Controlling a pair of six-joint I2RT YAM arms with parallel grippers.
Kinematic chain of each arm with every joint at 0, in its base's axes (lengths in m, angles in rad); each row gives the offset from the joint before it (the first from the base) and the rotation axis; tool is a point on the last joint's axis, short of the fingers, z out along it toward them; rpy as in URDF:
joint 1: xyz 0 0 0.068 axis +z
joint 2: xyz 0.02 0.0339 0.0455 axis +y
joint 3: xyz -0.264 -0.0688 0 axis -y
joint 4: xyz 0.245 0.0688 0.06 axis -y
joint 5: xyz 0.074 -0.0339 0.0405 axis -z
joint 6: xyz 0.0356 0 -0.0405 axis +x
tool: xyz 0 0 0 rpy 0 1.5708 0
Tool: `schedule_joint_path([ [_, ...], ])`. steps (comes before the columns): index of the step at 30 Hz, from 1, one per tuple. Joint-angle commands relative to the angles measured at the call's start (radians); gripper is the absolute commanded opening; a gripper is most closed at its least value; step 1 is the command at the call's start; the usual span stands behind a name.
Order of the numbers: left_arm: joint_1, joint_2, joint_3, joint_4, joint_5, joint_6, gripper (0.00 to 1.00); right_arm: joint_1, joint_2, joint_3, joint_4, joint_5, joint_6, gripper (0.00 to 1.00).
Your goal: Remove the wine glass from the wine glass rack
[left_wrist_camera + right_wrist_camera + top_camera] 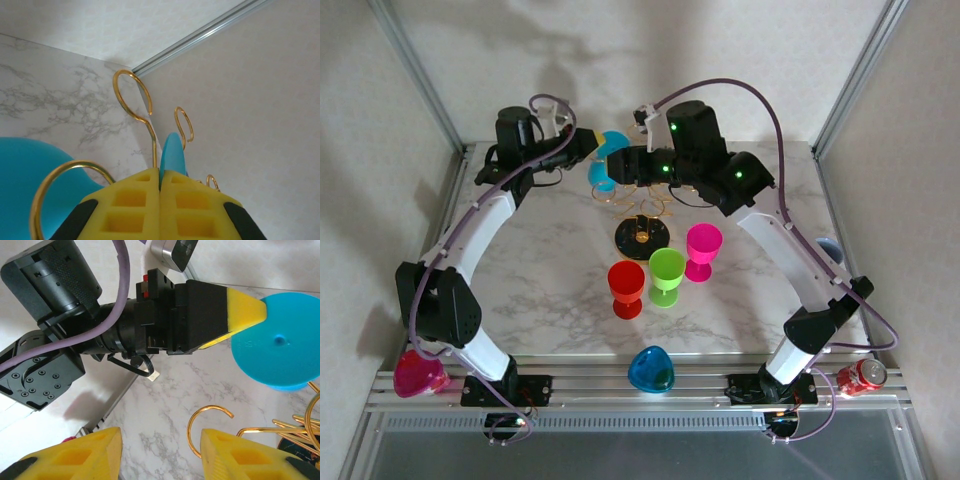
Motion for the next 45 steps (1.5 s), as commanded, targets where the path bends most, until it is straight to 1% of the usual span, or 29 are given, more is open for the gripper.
schedule_joint_path([
  [1, -0.012, 0.017, 0.052, -0.013, 0.004, 0.034, 0.00, -0.003, -0.032, -0.010, 0.020, 0.001, 0.009, 0.46],
  [13, -0.018, 0.076, 0.117, -0.035, 0.008, 0.045, 0.00, -0.003, -0.040, -0.016, 0.022, 0.008, 0.005, 0.46],
  [27, -0.002, 0.147, 0.199, -0.045, -0.035, 0.062, 0.00, -0.003, -0.044, -0.013, 0.021, 0.006, 0.004, 0.46],
  [34, 0.041, 0.146, 0.203, -0.053, -0.042, 0.084, 0.00, -0.003, -0.044, -0.010, 0.020, 0.006, 0.007, 0.46],
  [45, 0.149, 0.133, 0.215, -0.099, -0.034, 0.158, 0.00, -0.003, -0.032, -0.007, 0.023, 0.003, 0.014, 0.46],
])
